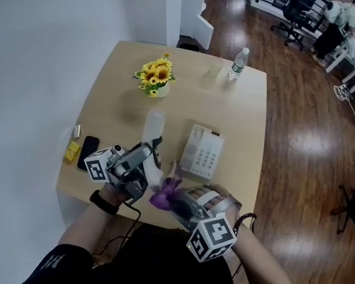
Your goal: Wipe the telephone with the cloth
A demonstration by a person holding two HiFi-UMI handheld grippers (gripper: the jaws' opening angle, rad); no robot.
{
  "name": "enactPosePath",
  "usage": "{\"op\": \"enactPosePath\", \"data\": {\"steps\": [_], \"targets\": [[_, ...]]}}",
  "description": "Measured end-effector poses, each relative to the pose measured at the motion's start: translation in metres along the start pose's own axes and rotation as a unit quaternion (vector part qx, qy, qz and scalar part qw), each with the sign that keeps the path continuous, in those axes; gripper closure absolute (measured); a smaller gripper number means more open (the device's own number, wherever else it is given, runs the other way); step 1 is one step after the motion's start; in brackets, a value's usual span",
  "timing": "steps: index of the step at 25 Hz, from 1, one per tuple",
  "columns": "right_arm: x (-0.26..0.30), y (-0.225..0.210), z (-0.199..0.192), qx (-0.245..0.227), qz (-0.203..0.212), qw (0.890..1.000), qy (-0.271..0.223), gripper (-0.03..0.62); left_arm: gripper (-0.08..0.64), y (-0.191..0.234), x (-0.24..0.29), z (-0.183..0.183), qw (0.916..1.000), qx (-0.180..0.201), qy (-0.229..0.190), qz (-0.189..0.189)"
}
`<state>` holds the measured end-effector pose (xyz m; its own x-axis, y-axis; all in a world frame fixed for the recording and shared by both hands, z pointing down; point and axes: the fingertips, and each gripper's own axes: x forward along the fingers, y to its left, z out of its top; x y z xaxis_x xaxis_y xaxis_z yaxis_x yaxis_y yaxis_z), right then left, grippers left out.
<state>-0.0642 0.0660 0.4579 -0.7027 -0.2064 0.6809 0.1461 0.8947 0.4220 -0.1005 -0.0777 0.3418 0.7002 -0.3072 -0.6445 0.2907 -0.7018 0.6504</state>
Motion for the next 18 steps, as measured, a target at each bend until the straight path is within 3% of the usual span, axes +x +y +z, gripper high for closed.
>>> {"op": "enactPosePath", "data": {"steps": [3, 6, 9, 14, 18], "targets": [[-0.011, -0.007, -0.003, 0.038, -0.012, 0.999, -0.021, 0.532, 0.348, -0.007, 0.001, 0.005, 0.9994, -0.014, -0.019, -0.026], [-0.042, -0.054, 0.002, 0.098, -0.076, 0.990, -0.066, 0.531, 0.348, -0.013, 0.001, 0.009, 0.9985, -0.022, -0.024, -0.044], [-0.058, -0.094, 0.003, 0.119, -0.122, 0.982, -0.081, 0.531, 0.348, -0.015, 0.004, 0.009, 0.9978, -0.033, -0.029, -0.049], [-0.026, -0.083, 0.006, 0.083, -0.078, 0.992, -0.057, 0.531, 0.348, -0.015, 0.008, 0.011, 0.9976, -0.026, -0.035, -0.054], [-0.013, -0.063, 0.008, 0.087, -0.052, 0.993, -0.057, 0.531, 0.348, -0.011, 0.004, 0.017, 0.9978, -0.024, -0.042, -0.045]]}}
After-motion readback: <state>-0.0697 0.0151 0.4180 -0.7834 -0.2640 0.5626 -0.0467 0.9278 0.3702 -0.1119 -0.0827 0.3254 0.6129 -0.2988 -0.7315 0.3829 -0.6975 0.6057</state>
